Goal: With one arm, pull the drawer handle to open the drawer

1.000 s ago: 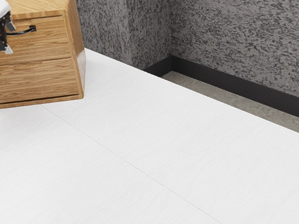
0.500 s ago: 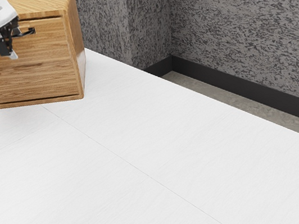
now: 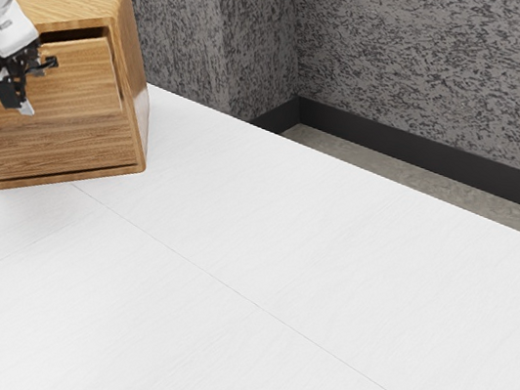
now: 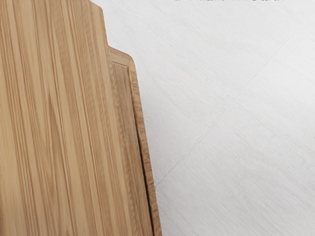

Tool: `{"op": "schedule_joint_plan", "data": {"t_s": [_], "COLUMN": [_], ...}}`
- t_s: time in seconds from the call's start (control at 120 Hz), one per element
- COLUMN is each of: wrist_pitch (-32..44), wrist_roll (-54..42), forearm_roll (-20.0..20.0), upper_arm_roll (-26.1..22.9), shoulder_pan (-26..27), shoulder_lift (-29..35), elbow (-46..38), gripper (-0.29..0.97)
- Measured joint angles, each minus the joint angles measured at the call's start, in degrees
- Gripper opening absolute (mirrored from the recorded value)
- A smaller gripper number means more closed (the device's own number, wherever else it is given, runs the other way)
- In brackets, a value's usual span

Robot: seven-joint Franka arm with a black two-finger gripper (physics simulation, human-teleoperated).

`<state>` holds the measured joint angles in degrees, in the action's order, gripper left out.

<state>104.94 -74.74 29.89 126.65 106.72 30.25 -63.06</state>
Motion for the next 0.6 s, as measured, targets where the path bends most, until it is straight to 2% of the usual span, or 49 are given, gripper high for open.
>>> {"op": "schedule_joint_plan", "data": {"t_s": [0.083,0.15,0.175,0.2,0.333,0.392,0.45,0.492,0.517,0.542,0.575,0.6], "wrist_pitch": [0.5,0.9,1.0,1.2,1.6,2.1,2.4,2.6,2.8,2.9,3.1,3.2], "wrist_roll": [0.3,0.5,0.6,0.7,1.3,1.5,1.7,1.8,1.9,2.0,2.1,2.1], "forearm_roll": [-0.9,-1.8,-2.1,-2.5,-4.5,-5.5,-6.6,-7.2,-7.6,-7.9,-8.3,-8.6], "upper_arm_roll": [0.0,0.2,0.2,0.1,0.2,0.3,0.3,0.4,0.4,0.4,0.5,0.5], "shoulder_pan": [-0.7,-1.2,-1.4,-1.7,-3.1,-3.7,-4.2,-4.4,-4.5,-4.6,-4.6,-4.6], "shoulder_lift": [-1.2,-2.8,-3.4,-4.1,-6.7,-7.1,-7.3,-7.4,-7.5,-7.5,-7.6,-7.8], "elbow": [-1.4,-2.7,-3.2,-3.8,-6.8,-8.3,-9.4,-9.9,-10.1,-10.2,-10.3,-10.3], "gripper": [0.64,0.53,0.42,0.41,0.47,0.64,0.76,0.79,0.8,0.69,0.64,0.67]}}
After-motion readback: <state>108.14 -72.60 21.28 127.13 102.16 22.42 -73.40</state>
